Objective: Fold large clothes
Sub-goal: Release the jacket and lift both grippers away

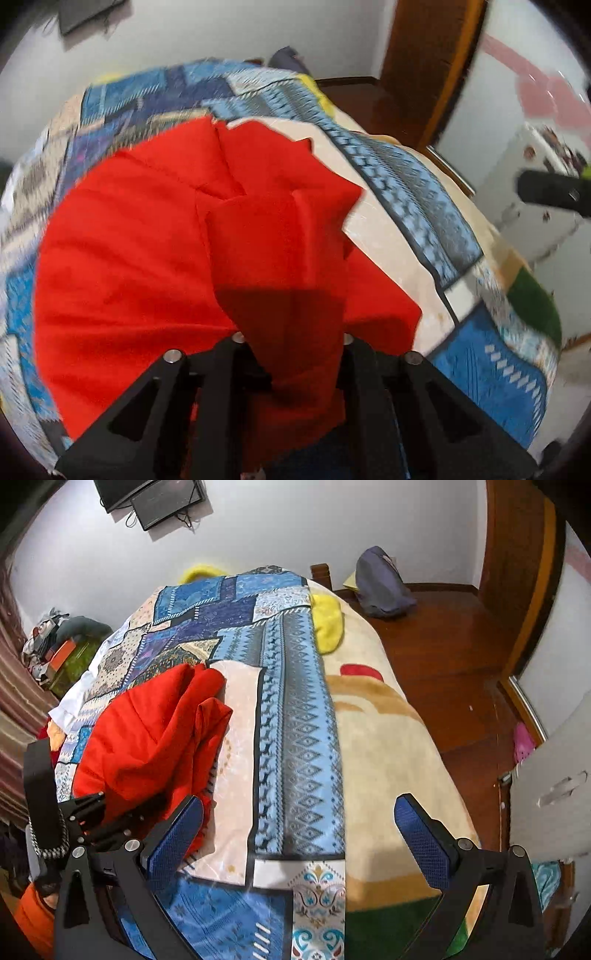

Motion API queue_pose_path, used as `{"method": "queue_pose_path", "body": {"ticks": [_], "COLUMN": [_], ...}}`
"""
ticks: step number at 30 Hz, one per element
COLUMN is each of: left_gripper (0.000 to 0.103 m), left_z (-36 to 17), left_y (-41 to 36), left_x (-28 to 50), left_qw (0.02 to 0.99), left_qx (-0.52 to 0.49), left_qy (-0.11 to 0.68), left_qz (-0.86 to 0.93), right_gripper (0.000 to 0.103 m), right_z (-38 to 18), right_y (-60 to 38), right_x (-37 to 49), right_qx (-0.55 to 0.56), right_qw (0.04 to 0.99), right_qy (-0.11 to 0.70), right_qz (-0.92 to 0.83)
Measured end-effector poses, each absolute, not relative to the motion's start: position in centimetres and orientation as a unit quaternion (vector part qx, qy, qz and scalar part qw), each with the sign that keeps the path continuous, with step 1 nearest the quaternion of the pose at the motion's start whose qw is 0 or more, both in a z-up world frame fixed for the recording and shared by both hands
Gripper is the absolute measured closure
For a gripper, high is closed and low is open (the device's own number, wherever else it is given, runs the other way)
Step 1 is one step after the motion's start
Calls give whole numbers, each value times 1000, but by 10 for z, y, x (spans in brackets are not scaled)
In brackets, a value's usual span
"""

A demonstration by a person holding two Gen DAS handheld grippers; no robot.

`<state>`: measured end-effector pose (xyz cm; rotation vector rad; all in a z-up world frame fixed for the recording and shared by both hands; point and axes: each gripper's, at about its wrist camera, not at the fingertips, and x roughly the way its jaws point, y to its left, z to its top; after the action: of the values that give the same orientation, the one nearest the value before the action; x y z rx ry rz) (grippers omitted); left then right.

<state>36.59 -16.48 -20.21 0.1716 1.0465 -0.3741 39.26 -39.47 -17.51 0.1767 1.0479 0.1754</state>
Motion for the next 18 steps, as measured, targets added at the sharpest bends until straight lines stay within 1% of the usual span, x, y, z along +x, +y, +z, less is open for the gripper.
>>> {"method": "queue_pose_path", "body": {"ticks": [1, 3, 5, 8, 10, 12, 14, 18], "left_gripper": [77, 49, 39, 36, 30, 20, 20, 20], "left_z": [-199, -190, -177, -152, -137, -126, -122, -135], "left_y": [-166, -165, -160, -139, -116, -89, -65, -12], "left_x": [361, 347, 336, 327, 325, 320, 315, 319], "left_qw": [844, 836, 840, 854, 869, 883, 891, 895], "left_qx": [91, 102, 101, 85, 59, 34, 31, 36], "left_qy": [495, 496, 485, 467, 451, 436, 430, 441], "left_qz": [-186, -211, -221, -213, -195, -170, -141, -61], "right_gripper": [0, 0, 0, 0, 0, 0, 0, 0], "right_z": [-175, -176, -172, -163, -155, -149, -146, -155], "right_y": [-392, -386, -380, -364, -349, -331, -315, -265], "right_x": [392, 393, 391, 391, 393, 395, 399, 409], "right_qx": [84, 83, 85, 91, 92, 87, 81, 60], "right_qw": [857, 857, 857, 859, 858, 857, 856, 842], "right_qy": [500, 500, 497, 488, 483, 480, 477, 489], "right_qz": [88, 96, 105, 129, 150, 167, 182, 220]}}
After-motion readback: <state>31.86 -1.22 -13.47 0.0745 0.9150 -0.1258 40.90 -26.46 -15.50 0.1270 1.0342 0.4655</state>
